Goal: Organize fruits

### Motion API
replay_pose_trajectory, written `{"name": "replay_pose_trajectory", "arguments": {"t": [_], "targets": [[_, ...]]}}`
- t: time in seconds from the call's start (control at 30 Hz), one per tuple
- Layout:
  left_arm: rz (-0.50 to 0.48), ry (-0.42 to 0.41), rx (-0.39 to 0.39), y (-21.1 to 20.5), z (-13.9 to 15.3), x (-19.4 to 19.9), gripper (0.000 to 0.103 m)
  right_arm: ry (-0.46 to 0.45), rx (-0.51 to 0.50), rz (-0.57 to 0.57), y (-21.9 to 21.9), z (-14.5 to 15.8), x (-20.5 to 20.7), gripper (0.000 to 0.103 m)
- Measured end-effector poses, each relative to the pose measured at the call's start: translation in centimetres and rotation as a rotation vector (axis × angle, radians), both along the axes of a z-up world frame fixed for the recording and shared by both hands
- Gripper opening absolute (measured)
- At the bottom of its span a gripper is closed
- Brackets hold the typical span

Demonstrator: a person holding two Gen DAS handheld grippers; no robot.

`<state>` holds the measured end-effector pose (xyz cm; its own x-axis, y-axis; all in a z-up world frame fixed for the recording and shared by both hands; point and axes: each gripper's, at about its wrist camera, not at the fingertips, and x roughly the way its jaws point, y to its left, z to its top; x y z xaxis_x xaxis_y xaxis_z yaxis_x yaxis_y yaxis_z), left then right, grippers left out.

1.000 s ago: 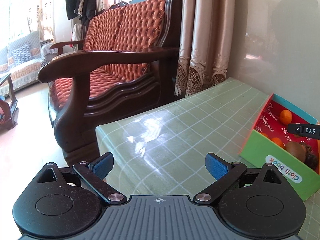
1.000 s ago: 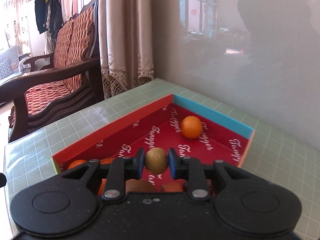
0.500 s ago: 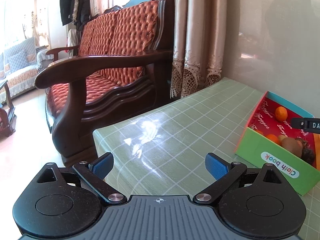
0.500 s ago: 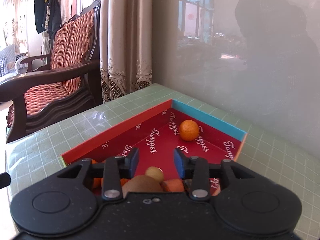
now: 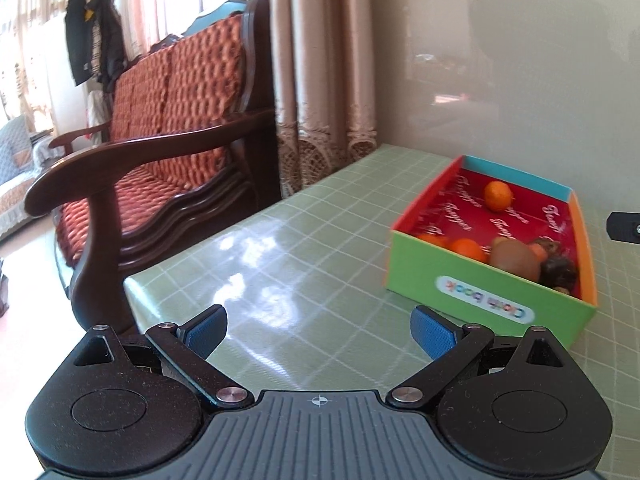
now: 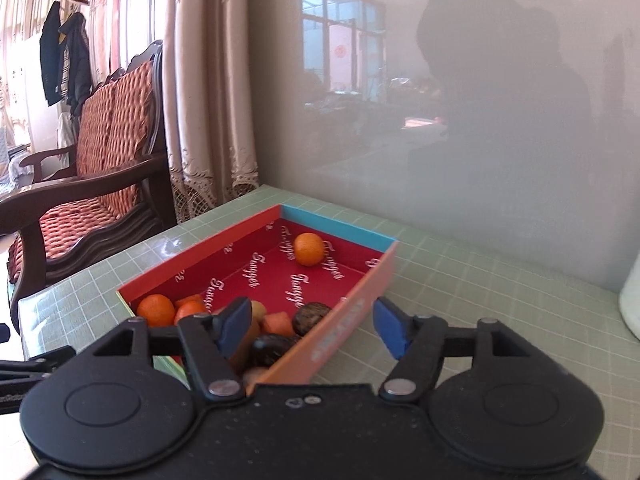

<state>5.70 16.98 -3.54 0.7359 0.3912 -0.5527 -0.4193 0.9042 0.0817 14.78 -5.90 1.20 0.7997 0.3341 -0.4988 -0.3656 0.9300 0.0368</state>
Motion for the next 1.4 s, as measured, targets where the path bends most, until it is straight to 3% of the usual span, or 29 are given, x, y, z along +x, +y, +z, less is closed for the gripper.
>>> {"name": "replay_pose_trajectory", "arguments": {"t": [0.13,0.23,0.43,0.73,1.03,1.4], "targets": [[-0.068,0.01,0.003,-2.5,0.0,0.4,0.099,-0.008,0.025,-0.065,-2.6,-0.1,-2.5,0.086],[-0.128,0.011,0.008,-4.6,0.0,0.4,0.103,-0.013,0.038,-0.12,-4.7,-0.4,-4.6,0.09],[-0.248,-0.009,0.053,-9.2,0.6,-0.2,0.103,-0.02,0.077,-0.192,-8.3,-0.6,-8.3,0.091],[-0.322,-0.028,0.013,-12.2,2.8,-2.2,0.103,-0.046,0.094,-0.268,-11.2,-0.4,-12.9,0.091],[-0.335,-0.041,0.01,-12.9,4.4,-3.8,0.103,-0.064,0.116,-0.297,-12.6,0.0,-15.3,0.092],[-0.229,-0.056,0.021,-9.1,7.5,-7.2,0.103,-0.072,0.049,-0.301,-8.7,1.5,-15.2,0.097]]}}
